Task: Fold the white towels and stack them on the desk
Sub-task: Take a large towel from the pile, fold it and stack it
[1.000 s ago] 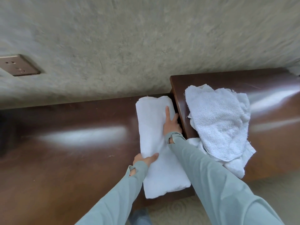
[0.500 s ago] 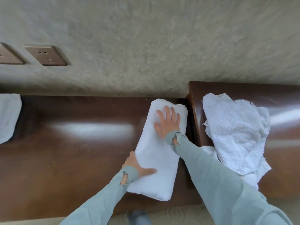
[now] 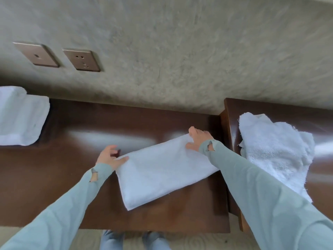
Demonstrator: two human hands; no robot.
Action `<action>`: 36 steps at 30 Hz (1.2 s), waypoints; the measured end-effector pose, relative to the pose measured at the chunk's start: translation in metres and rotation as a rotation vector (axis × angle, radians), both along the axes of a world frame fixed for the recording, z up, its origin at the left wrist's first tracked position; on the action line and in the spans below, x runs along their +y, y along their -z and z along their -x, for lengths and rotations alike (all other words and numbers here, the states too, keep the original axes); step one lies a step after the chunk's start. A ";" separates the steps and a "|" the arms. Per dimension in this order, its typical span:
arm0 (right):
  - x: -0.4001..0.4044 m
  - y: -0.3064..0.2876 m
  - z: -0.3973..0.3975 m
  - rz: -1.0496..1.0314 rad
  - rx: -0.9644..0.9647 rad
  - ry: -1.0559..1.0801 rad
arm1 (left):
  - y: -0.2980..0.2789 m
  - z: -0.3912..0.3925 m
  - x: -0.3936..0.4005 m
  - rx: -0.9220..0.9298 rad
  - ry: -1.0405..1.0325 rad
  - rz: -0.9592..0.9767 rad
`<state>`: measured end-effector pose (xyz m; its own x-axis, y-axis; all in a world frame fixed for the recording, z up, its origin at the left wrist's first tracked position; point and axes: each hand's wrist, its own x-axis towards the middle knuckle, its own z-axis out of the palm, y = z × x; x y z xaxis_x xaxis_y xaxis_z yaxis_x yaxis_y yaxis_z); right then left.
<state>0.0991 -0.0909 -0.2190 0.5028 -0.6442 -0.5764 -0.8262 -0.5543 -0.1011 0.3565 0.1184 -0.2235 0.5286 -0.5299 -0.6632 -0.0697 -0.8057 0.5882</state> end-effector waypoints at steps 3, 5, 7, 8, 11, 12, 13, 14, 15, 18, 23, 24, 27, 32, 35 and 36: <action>0.004 0.011 0.000 0.107 0.072 -0.076 | 0.008 0.019 0.018 0.082 0.005 -0.080; 0.005 0.016 -0.002 0.182 0.129 -0.143 | 0.010 0.028 0.022 0.033 0.021 -0.043; 0.005 0.012 0.001 0.200 0.135 -0.136 | 0.011 0.022 0.016 0.016 0.078 0.001; 0.006 0.007 0.005 0.144 0.101 -0.094 | 0.010 0.016 0.009 0.008 0.125 0.014; 0.013 -0.012 0.024 -0.202 -0.226 0.261 | -0.001 -0.019 -0.008 -0.051 0.252 0.038; 0.019 -0.014 0.028 -0.219 -0.347 0.399 | -0.003 -0.032 -0.013 -0.072 0.258 0.033; 0.026 -0.013 0.030 -0.175 -0.409 0.486 | -0.006 -0.041 -0.016 -0.084 0.216 0.031; 0.034 -0.008 0.030 -0.092 -0.384 0.488 | -0.007 -0.048 -0.019 -0.081 0.121 0.031; 0.044 -0.001 0.029 -0.024 -0.320 0.455 | -0.006 -0.051 -0.020 -0.076 0.005 0.031; 0.082 0.018 0.021 0.045 -0.223 0.467 | 0.001 -0.045 -0.013 -0.124 -0.098 -0.028; 0.116 0.033 0.016 0.168 -0.289 0.714 | 0.016 -0.025 0.008 -0.214 -0.025 -0.068; 0.120 0.035 0.017 0.190 -0.243 0.709 | 0.017 -0.028 0.007 -0.214 -0.036 -0.076; 0.122 0.040 0.017 0.213 -0.182 0.705 | 0.015 -0.042 0.003 -0.127 -0.052 -0.146; 0.115 0.033 0.007 0.125 -0.244 0.919 | 0.009 -0.030 0.006 -0.071 -0.123 -0.075; 0.111 0.021 0.014 -0.061 -0.471 1.217 | 0.008 -0.020 0.015 -0.039 -0.103 -0.152; 0.108 0.018 0.017 -0.112 -0.463 1.261 | 0.008 -0.019 0.017 -0.027 -0.096 -0.184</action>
